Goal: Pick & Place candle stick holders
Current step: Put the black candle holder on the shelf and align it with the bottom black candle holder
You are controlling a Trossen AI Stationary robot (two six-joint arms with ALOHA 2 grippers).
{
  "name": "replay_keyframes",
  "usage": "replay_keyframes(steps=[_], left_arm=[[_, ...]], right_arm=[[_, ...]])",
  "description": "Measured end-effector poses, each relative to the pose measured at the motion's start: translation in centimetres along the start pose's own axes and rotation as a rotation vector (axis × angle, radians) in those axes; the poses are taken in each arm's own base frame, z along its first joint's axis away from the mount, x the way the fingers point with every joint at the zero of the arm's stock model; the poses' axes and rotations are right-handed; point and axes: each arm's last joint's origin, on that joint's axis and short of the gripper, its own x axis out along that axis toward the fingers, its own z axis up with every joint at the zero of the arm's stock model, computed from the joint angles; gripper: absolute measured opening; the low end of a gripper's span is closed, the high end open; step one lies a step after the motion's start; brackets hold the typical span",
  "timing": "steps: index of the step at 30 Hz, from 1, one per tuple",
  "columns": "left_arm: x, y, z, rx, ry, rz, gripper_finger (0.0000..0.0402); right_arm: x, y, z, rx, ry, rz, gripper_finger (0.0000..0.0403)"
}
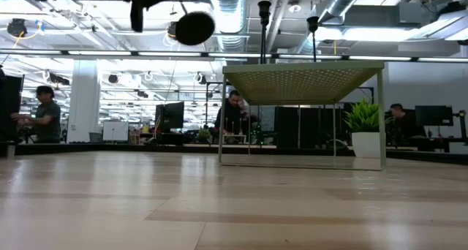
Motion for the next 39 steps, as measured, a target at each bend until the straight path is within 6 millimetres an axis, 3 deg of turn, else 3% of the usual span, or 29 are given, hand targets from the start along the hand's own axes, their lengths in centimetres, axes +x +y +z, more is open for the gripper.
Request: replay_keyframes(steps=[5,12,19,31,39], left_arm=[[2.2,-2.7,-0.2,0.041,0.049,-0.028,0.0012],[5.5,-6.2,0.1,0.106,0.073,-0.082,0.0012],[7.8,-8.0,1.0,0.218,0.047,-0.107,0.0012],[9.0,-8.9,0.6,0.217,0.047,-0.123,0.0012],[9.0,-9.0,0.7,0.227,0.034,-0.129,0.0012]], right_arm=[[4.3,2.9,1.2,-0.090,-0.022,0.142,0.0297],[9.2,7.5,1.6,-0.211,-0.006,0.192,0.0286],[13.3,11.0,1.5,-0.277,-0.005,0.269,0.0281],[17.8,12.8,1.7,-0.294,-0.036,0.352,0.0281],[19.0,13.1,1.8,-0.291,-0.053,0.354,0.0267]])
